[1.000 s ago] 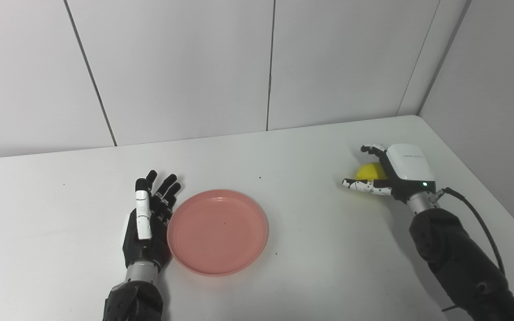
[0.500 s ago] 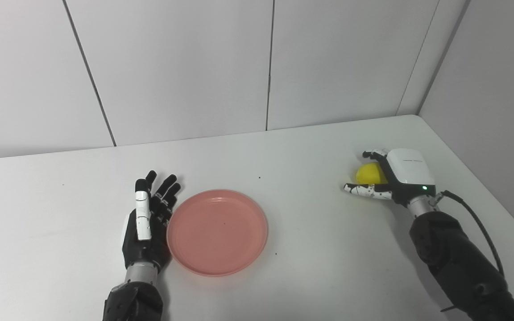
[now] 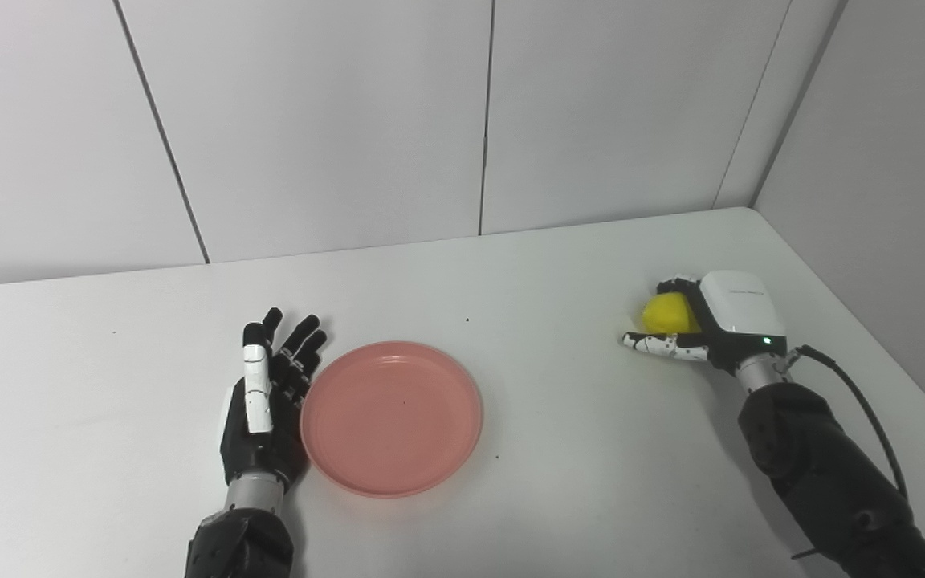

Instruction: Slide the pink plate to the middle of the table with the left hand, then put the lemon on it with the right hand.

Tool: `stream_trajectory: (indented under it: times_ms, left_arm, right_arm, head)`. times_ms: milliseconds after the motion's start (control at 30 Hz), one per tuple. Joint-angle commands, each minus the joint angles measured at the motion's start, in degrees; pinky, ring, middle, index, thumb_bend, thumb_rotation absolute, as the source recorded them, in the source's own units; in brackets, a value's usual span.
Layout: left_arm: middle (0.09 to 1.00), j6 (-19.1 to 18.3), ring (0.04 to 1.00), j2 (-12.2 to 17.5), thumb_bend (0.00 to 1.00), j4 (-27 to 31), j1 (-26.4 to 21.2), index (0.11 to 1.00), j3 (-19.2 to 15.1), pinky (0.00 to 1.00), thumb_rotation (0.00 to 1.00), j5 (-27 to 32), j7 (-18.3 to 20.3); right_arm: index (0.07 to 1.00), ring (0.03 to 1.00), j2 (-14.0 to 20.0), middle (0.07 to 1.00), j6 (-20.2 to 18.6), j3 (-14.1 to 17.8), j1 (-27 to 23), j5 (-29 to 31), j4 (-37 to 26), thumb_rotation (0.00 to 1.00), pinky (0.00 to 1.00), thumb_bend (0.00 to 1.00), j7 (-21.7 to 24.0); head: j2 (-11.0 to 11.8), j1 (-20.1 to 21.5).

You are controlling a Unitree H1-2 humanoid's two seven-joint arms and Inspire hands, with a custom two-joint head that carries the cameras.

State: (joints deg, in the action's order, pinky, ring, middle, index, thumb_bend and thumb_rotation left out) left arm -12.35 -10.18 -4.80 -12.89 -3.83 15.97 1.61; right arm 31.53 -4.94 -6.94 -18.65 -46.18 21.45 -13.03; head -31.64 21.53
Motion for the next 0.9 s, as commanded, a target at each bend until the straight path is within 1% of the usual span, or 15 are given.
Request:
stream_trajectory:
  times_ms: [0,33,67,133,167,200,267,300,333,367,433,500,567,733,867]
  left_arm:
    - [0.827,-4.1,0.865,0.3,0.78,-2.4,2.8,0.948,-0.2,0.98,0.82,-0.4,-1.4]
    - [0.825,-4.1,0.865,0.3,0.78,-2.4,2.8,0.950,-0.2,0.98,0.83,-0.5,-1.4]
    - [0.825,-4.1,0.865,0.3,0.77,-2.4,2.8,0.950,-0.1,0.98,0.83,-0.6,-1.5]
    - [0.822,-4.0,0.865,0.3,0.77,-2.3,2.9,0.951,0.0,0.98,0.83,-0.9,-1.6]
    - [0.821,-4.0,0.865,0.3,0.78,-2.4,2.9,0.951,0.1,0.98,0.83,-0.9,-1.6]
    - [0.822,-4.0,0.864,0.3,0.78,-2.4,2.9,0.951,0.0,0.98,0.83,-0.8,-1.6]
    - [0.824,-3.9,0.864,0.3,0.78,-2.6,2.8,0.951,0.0,0.98,0.83,-0.8,-1.5]
    - [0.824,-3.8,0.864,0.3,0.77,-2.6,2.8,0.953,0.0,0.98,0.83,-0.8,-1.5]
    - [0.825,-3.8,0.864,0.2,0.77,-2.7,2.8,0.954,0.0,0.98,0.83,-0.9,-1.6]
    - [0.824,-3.8,0.862,0.2,0.77,-2.7,2.8,0.952,0.0,0.97,0.83,-0.9,-1.7]
    - [0.824,-3.8,0.864,0.1,0.78,-2.9,2.7,0.952,-0.1,0.97,0.83,-0.8,-1.7]
    - [0.825,-3.7,0.865,0.2,0.77,-3.0,2.7,0.953,0.0,0.97,0.83,-0.9,-1.5]
    - [0.825,-3.7,0.863,0.3,0.77,-3.1,2.7,0.956,0.0,0.97,0.83,-0.8,-1.3]
    - [0.819,-3.7,0.861,0.1,0.78,-3.2,2.6,0.954,0.0,0.97,0.83,-0.9,-1.6]
    - [0.815,-3.7,0.858,0.1,0.79,-3.3,2.5,0.953,0.3,0.97,0.83,-1.0,-1.4]
  right_arm:
    - [0.442,0.355,0.1,0.430,-0.1,0.5,-1.5,0.4,0.9,0.64,0.29,0.74,-2.5]
    - [0.368,0.286,0.0,0.359,0.0,0.4,-1.6,0.3,1.4,0.59,0.23,0.71,-3.2]
    - [0.359,0.278,0.0,0.351,0.0,0.1,-1.8,0.1,1.9,0.58,0.22,0.71,-3.8]
    - [0.319,0.243,0.1,0.310,-0.2,-0.4,-2.0,-0.2,2.2,0.54,0.19,0.67,-4.4]
    - [0.316,0.237,0.1,0.303,-0.2,-0.6,-2.1,-0.2,2.3,0.52,0.18,0.64,-4.6]
    - [0.332,0.243,0.2,0.309,-0.6,-0.7,-2.1,-0.3,2.0,0.52,0.18,0.62,-4.5]
    - [0.353,0.252,0.3,0.319,-1.0,-1.0,-2.0,-0.5,1.5,0.53,0.19,0.60,-4.3]
    - [0.386,0.273,0.3,0.344,-1.1,-1.0,-2.0,-0.6,1.4,0.53,0.21,0.57,-4.2]
    - [0.394,0.278,0.3,0.350,-1.1,-1.1,-2.0,-0.7,1.4,0.54,0.21,0.57,-4.3]
    - [0.428,0.297,0.3,0.370,-1.1,-1.1,-2.0,-0.8,1.4,0.54,0.23,0.55,-4.4]
    - [0.453,0.306,0.3,0.381,-1.3,-1.2,-2.1,-1.0,1.4,0.54,0.24,0.54,-4.5]
    - [0.408,0.274,0.2,0.344,-0.5,-1.3,-2.4,-1.2,2.4,0.54,0.21,0.53,-5.5]
    - [0.391,0.258,0.3,0.327,-0.2,-1.4,-2.5,-1.0,2.6,0.53,0.20,0.52,-5.6]
    - [0.364,0.254,0.6,0.319,0.9,-2.0,-2.8,-0.7,3.1,0.56,0.19,0.50,-6.5]
    - [0.328,0.226,0.9,0.288,1.4,-2.1,-2.7,-0.1,1.4,0.50,0.17,0.51,-6.1]
  head:
    - [0.0,-0.1]
    - [-0.1,-0.2]
    - [-0.1,-0.2]
    - [-0.2,-0.1]
    - [-0.2,-0.1]
    - [-0.2,-0.1]
    - [-0.2,-0.2]
    - [-0.2,-0.2]
    - [-0.1,-0.3]
    - [-0.2,-0.3]
    - [-0.1,-0.3]
    - [0.0,-0.4]
    - [0.0,-0.4]
    - [0.0,-0.5]
    - [0.0,-0.6]
